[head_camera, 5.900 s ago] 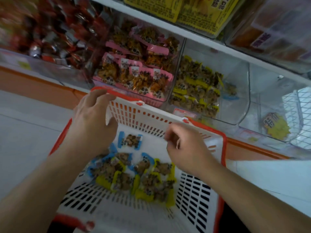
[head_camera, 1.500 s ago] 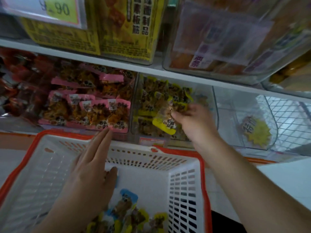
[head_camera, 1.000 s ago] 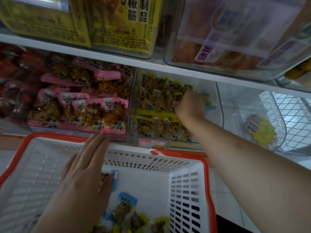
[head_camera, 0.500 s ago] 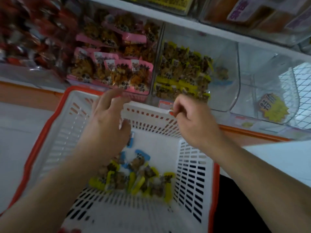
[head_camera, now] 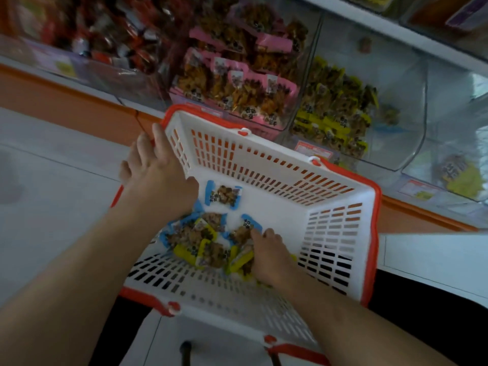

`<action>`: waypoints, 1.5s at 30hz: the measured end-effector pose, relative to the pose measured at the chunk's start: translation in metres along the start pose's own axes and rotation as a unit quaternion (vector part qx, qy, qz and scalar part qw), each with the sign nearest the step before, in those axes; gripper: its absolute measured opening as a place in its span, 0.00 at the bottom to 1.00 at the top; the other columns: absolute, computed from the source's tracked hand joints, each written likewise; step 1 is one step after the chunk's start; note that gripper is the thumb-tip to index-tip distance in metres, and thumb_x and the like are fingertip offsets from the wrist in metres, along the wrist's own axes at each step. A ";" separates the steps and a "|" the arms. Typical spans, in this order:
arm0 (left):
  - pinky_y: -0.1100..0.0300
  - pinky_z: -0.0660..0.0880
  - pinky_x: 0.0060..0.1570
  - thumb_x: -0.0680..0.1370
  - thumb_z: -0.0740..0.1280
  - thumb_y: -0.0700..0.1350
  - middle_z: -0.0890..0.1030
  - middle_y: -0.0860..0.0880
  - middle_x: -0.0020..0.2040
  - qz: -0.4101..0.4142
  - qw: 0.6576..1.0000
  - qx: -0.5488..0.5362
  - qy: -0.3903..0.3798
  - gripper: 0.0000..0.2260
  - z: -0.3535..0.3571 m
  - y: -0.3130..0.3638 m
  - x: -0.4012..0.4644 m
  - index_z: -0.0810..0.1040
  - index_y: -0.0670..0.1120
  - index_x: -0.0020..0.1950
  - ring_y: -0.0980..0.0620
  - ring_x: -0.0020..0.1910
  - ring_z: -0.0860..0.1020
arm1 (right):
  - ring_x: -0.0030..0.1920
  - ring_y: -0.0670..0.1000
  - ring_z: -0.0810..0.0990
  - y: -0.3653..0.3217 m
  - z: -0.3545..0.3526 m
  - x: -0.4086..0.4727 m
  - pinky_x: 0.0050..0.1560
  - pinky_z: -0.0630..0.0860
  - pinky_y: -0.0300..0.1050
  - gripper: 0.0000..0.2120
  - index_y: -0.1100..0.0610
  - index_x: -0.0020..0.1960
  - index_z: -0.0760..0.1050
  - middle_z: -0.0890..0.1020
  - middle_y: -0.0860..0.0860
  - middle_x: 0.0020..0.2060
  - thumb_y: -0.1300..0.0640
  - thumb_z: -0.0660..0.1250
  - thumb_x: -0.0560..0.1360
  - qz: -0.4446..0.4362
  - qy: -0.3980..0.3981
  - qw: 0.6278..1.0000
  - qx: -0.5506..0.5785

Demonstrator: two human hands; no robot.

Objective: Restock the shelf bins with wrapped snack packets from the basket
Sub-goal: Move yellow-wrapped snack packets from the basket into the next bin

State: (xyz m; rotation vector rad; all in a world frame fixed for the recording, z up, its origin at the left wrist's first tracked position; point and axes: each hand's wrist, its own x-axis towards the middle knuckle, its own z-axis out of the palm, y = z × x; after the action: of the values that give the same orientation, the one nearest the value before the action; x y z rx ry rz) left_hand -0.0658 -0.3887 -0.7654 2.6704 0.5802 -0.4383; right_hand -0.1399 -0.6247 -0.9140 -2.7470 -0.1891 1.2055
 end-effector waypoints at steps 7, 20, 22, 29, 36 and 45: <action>0.36 0.50 0.79 0.75 0.69 0.53 0.47 0.43 0.83 -0.002 1.000 -0.011 -0.020 0.50 -0.004 0.000 0.008 0.36 0.46 0.83 0.37 0.82 0.46 | 0.59 0.55 0.71 0.001 -0.009 0.001 0.50 0.66 0.47 0.12 0.46 0.50 0.69 0.71 0.51 0.55 0.59 0.70 0.76 -0.041 -0.019 0.998 -0.047; 0.36 0.53 0.79 0.75 0.70 0.54 0.50 0.42 0.82 -0.024 0.999 0.007 -0.035 0.49 -0.008 0.004 0.011 0.38 0.45 0.83 0.35 0.81 0.50 | 0.54 0.48 0.82 0.020 -0.038 0.001 0.54 0.80 0.41 0.15 0.53 0.62 0.86 0.84 0.50 0.59 0.64 0.72 0.77 -0.033 -0.080 0.995 0.053; 0.36 0.53 0.79 0.75 0.70 0.54 0.50 0.42 0.82 -0.023 0.999 0.004 -0.039 0.49 -0.009 0.005 0.010 0.39 0.45 0.83 0.34 0.81 0.50 | 0.51 0.44 0.80 0.023 -0.049 -0.002 0.48 0.77 0.36 0.16 0.51 0.59 0.86 0.83 0.47 0.56 0.66 0.72 0.76 -0.016 -0.066 0.992 0.104; 0.39 0.51 0.80 0.75 0.71 0.51 0.52 0.42 0.80 0.002 0.999 -0.026 0.022 0.40 -0.015 0.012 0.003 0.53 0.42 0.79 0.37 0.81 0.50 | 0.51 0.49 0.83 0.022 -0.120 -0.024 0.47 0.78 0.42 0.06 0.50 0.55 0.86 0.84 0.45 0.50 0.53 0.75 0.79 -0.021 -0.018 0.980 0.199; 0.65 0.78 0.50 0.82 0.68 0.50 0.81 0.60 0.54 0.212 0.958 -0.180 -0.069 0.07 -0.025 0.046 -0.026 0.80 0.56 0.60 0.60 0.53 0.80 | 0.45 0.60 0.89 0.021 -0.192 -0.060 0.41 0.83 0.54 0.09 0.68 0.58 0.79 0.86 0.64 0.50 0.62 0.71 0.83 -0.101 -0.015 0.901 0.423; 0.50 0.84 0.47 0.75 0.78 0.42 0.85 0.56 0.46 0.168 0.906 -0.330 -0.204 0.22 -0.006 0.065 -0.028 0.78 0.63 0.61 0.54 0.42 0.85 | 0.43 0.62 0.85 0.012 -0.225 -0.054 0.51 0.82 0.64 0.07 0.47 0.54 0.81 0.88 0.53 0.41 0.48 0.76 0.79 -0.118 0.138 0.897 0.403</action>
State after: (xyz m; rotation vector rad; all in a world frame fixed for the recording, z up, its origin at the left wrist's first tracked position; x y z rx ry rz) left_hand -0.0601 -0.4505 -0.7311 1.8955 0.0968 -0.5581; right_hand -0.0094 -0.6625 -0.7262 -2.0415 0.0162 0.6085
